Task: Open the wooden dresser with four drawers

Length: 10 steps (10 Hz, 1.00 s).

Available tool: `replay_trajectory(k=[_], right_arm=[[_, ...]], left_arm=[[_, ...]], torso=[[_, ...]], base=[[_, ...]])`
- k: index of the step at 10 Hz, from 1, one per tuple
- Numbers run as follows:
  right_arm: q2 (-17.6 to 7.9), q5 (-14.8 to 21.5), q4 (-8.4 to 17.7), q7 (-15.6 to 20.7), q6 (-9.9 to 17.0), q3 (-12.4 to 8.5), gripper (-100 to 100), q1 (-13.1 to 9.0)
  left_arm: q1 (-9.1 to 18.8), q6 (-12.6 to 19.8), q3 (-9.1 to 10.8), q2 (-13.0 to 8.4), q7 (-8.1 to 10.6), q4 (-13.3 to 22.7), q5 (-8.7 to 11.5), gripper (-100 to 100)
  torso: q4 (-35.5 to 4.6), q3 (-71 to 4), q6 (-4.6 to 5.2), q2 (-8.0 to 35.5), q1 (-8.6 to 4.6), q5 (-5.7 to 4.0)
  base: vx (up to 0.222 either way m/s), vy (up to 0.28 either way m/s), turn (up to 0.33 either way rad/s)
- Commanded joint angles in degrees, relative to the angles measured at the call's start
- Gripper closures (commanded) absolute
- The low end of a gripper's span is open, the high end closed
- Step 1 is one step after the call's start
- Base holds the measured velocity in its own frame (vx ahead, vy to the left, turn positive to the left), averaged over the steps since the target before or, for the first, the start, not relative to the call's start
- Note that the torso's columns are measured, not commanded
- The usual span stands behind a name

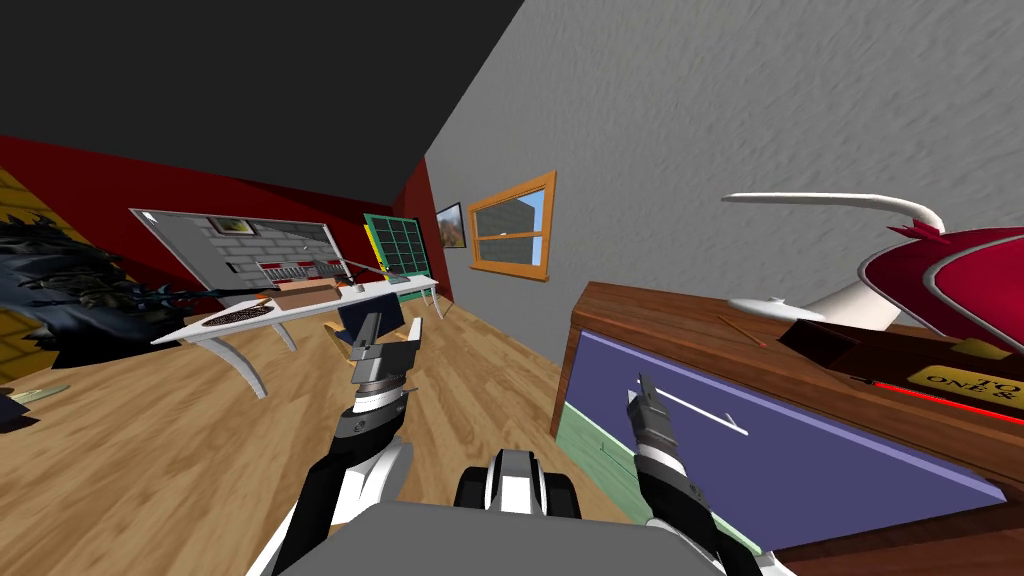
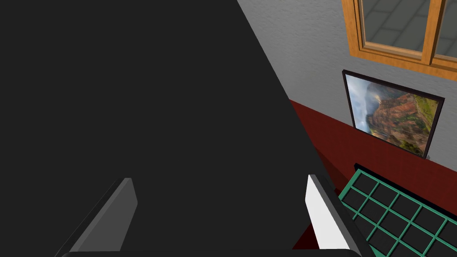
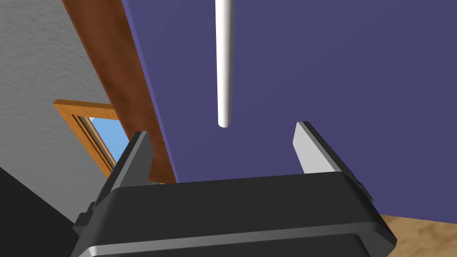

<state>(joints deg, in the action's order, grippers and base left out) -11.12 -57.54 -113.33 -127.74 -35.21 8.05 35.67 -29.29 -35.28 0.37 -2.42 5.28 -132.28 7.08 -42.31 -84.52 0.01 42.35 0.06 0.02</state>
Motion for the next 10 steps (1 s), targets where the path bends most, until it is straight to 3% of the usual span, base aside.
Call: replay_trajectory(k=[1,3,6,8,9,10], right_arm=[[-0.26,4.69,0.35,4.40,4.37,-0.01,-100,-0.24],[-0.26,8.13,0.35,7.62,4.80,-0.01,-100,-0.24],[-0.26,8.97,0.35,12.41,4.80,-0.01,-100,-0.24],[-0.77,8.05,-2.55,11.28,6.91,-1.14,-100,1.13],[-0.60,8.32,-2.01,11.49,6.23,-0.76,-100,1.01],[-0.43,8.65,-0.52,11.21,5.44,-0.36,100,0.17]], left_arm=[[0.00,0.00,0.00,0.00,0.00,0.00,0.00,0],[-0.01,0.00,0.01,-0.01,0.00,0.00,0.00,0],[-0.01,0.00,0.01,0.00,0.00,0.00,0.00,0],[-0.02,0.00,0.01,-0.01,0.00,0.00,0.00,0],[-0.02,-0.01,0.01,-0.01,0.00,0.00,0.00,0],[-0.01,-0.01,0.01,-0.01,0.00,0.00,0.00,0]], torso=[[0.05,-0.09,-0.01,-0.14,-0.11,-0.04],[0.05,-0.11,-0.01,-0.17,-0.13,-0.05],[0.02,-0.03,-0.01,-0.04,-0.04,-0.02],[0.06,-0.13,0.00,-0.22,-0.10,-0.03],[0.11,-0.24,-0.01,-0.38,-0.08,-0.03],[0.05,-0.09,-0.02,-0.10,-0.04,-0.02]], base=[[-0.001,0.005,0.000],[0.000,0.000,0.000],[0.000,0.000,0.000],[0.097,-0.014,-0.039],[0.063,-0.003,-0.007],[-0.038,0.011,0.045]])
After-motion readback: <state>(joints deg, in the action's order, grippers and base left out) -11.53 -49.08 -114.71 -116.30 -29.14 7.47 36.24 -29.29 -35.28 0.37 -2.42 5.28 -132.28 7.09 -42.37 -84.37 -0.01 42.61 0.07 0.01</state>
